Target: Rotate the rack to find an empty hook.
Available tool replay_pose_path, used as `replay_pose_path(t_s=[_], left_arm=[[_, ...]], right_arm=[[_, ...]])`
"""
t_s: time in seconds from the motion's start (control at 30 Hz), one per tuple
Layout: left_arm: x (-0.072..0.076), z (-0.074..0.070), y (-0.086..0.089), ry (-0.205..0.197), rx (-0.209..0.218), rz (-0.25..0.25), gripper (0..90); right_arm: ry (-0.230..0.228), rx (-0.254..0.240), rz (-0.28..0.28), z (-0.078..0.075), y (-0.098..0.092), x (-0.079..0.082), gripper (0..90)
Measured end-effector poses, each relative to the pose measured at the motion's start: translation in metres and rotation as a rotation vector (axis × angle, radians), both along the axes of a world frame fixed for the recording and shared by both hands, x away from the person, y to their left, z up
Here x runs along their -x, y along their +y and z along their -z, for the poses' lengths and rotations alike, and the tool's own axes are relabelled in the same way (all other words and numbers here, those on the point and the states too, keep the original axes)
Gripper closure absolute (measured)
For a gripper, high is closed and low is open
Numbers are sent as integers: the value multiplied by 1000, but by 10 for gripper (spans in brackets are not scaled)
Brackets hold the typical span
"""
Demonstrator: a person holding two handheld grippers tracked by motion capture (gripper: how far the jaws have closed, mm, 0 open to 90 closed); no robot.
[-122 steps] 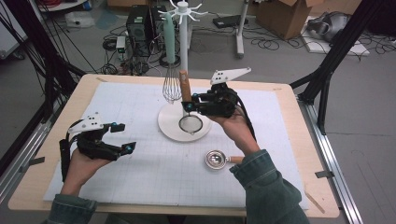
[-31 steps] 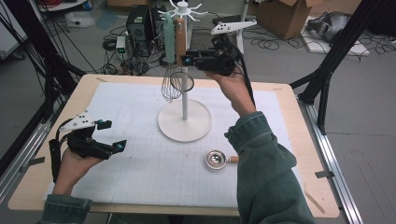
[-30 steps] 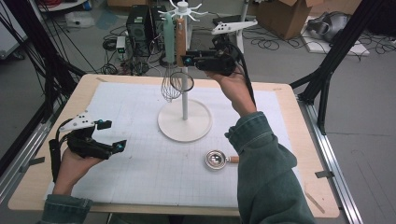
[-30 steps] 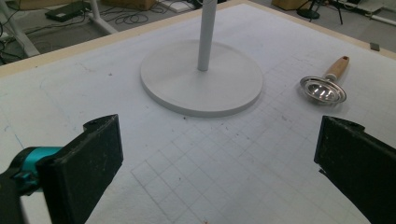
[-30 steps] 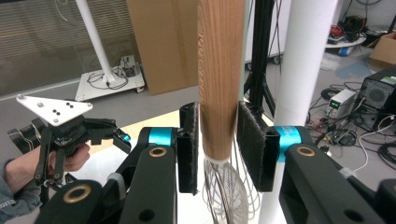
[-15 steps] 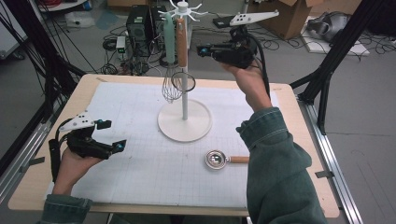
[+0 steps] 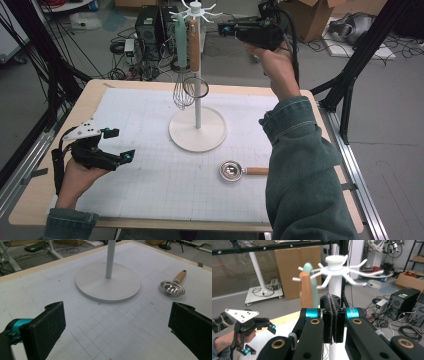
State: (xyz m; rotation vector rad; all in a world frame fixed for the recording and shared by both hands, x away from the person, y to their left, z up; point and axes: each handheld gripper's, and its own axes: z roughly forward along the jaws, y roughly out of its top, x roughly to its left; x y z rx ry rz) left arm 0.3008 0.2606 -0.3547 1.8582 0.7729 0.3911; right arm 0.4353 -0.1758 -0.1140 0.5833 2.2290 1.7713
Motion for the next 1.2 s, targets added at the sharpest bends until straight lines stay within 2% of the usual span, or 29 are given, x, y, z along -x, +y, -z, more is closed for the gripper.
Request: replay_pose_path(t_s=[0.13, 0.87, 1.2], left_arm=[[0, 0, 0, 0, 1, 1, 17], [3, -4, 1, -10, 0, -5, 17], [4, -5, 0, -13, -1, -5, 17]], right_arm=[[-3, -16, -10, -3, 4, -1, 893], [-28, 22, -28, -6, 32, 14, 895], [-41, 42, -19, -7, 46, 19, 895]])
